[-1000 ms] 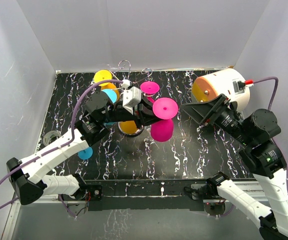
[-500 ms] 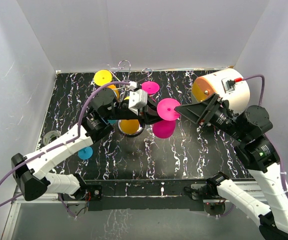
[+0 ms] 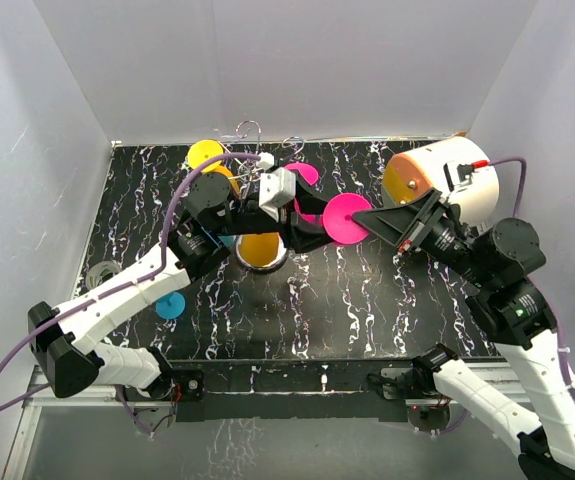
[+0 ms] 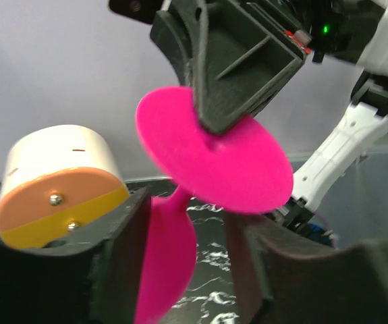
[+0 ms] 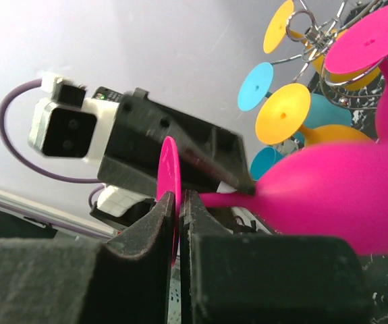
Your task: Place the wine glass upside down on the wine glass rack
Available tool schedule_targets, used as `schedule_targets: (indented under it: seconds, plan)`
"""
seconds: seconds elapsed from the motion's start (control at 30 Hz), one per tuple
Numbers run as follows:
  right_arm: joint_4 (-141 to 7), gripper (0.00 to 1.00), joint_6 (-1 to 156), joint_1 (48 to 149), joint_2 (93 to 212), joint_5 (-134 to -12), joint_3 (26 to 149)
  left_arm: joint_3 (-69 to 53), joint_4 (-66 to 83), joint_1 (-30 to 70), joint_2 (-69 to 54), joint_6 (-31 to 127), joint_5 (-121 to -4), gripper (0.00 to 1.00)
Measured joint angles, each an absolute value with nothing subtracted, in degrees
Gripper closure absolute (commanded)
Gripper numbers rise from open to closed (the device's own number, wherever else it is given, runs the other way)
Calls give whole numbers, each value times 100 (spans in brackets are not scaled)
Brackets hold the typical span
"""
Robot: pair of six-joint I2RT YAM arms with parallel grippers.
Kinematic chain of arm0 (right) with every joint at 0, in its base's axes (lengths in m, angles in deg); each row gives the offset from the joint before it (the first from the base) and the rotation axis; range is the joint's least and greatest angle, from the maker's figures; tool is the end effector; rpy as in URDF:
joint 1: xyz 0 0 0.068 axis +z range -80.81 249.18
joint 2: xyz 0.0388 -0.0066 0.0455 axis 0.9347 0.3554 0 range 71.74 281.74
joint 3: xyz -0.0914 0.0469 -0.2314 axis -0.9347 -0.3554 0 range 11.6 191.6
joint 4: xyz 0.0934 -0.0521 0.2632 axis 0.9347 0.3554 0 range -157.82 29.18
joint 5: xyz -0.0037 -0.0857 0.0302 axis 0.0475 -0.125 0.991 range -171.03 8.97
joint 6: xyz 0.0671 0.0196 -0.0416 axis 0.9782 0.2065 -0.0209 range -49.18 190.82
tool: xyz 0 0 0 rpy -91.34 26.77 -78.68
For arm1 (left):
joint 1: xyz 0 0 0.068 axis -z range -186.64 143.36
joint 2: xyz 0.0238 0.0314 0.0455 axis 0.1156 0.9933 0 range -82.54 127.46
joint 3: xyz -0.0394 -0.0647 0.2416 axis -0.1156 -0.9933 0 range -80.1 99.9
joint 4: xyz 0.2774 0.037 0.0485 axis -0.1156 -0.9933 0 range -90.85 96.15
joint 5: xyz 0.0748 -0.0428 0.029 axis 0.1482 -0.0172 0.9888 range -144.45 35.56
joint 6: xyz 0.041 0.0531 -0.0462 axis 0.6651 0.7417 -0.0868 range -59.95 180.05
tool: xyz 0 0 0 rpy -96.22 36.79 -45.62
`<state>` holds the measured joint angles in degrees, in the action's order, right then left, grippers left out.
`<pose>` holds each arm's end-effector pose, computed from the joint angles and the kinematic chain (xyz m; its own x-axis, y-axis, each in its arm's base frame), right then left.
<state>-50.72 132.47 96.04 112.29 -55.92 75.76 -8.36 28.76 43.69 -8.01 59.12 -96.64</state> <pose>0.1598 0.1145 0.4502 -0.6430 0.5677 -0.5140 -0.4617 0.2481 0.8516 0.1840 -0.2961 0.4380 0.2008 -0.2609 -0.9443 0.9770 -0.0176 0.2126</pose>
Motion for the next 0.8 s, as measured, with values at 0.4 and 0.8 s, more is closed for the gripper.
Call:
schedule_targets:
  seconds: [0.4,0.8]
  plan:
    - [-5148,100,12982,9606,11240,-6224,7703,-1354,3449,4371,-1118,3593,-9000,32]
    - [-5133,100,12746,9606,11284,-6451,7902,-1207,3129,4373,-1199,1427,-8086,33]
